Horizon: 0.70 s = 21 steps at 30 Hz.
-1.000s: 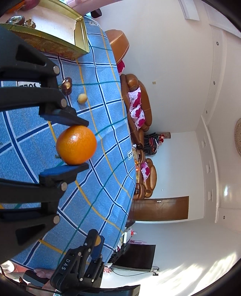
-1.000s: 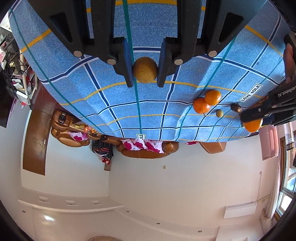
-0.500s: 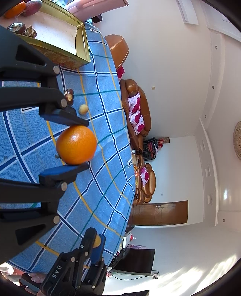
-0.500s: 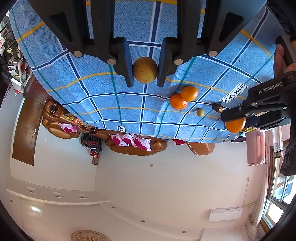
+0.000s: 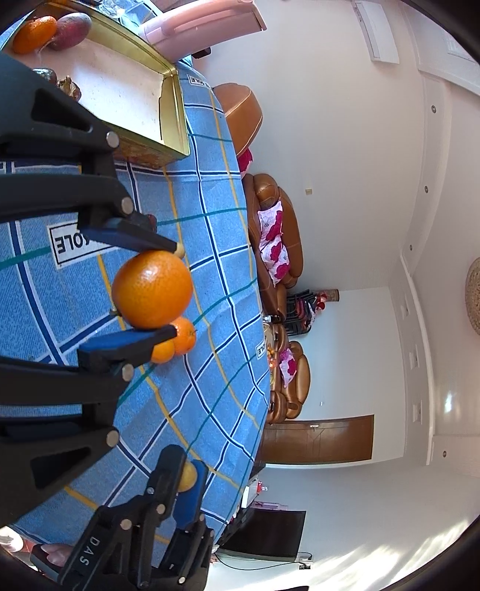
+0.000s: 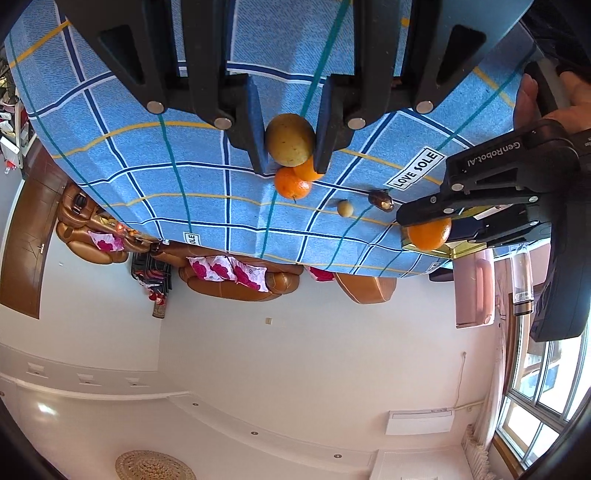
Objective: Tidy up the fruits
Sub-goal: 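Carry the orange and yellow fruit in both tools over the gold tray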
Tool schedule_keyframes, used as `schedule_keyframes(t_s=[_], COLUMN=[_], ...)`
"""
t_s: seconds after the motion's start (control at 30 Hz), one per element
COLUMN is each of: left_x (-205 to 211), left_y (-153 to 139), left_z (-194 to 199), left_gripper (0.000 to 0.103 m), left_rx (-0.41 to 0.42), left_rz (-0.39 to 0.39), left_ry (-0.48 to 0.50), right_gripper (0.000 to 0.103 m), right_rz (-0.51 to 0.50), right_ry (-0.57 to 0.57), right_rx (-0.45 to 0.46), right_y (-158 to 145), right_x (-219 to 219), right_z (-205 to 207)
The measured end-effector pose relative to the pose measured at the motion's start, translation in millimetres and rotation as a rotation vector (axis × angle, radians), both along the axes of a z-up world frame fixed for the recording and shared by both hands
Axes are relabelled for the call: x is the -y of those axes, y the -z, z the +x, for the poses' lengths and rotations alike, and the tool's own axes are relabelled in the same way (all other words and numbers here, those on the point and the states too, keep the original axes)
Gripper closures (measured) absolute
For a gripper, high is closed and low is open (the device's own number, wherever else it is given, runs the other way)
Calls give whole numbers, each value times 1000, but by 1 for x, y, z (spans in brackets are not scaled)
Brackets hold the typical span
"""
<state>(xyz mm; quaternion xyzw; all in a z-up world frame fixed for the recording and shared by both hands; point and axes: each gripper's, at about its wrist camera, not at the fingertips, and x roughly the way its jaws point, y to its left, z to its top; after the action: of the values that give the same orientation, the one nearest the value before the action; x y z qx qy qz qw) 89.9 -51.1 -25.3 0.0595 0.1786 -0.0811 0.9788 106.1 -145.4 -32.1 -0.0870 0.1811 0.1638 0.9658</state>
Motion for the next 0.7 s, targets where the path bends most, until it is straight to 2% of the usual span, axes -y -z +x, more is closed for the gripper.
schedule_keyframes(t_s=[0.7], left_x=[-92], left_y=[-4], left_z=[-16], left_gripper=[63], left_rx=[-8], left_rz=[-52], left_ry=[-174], right_gripper=[76], right_rz=[-32], right_ry=[-152], right_rx=[5], right_y=[-2], right_x=[-70], right_z=[-3])
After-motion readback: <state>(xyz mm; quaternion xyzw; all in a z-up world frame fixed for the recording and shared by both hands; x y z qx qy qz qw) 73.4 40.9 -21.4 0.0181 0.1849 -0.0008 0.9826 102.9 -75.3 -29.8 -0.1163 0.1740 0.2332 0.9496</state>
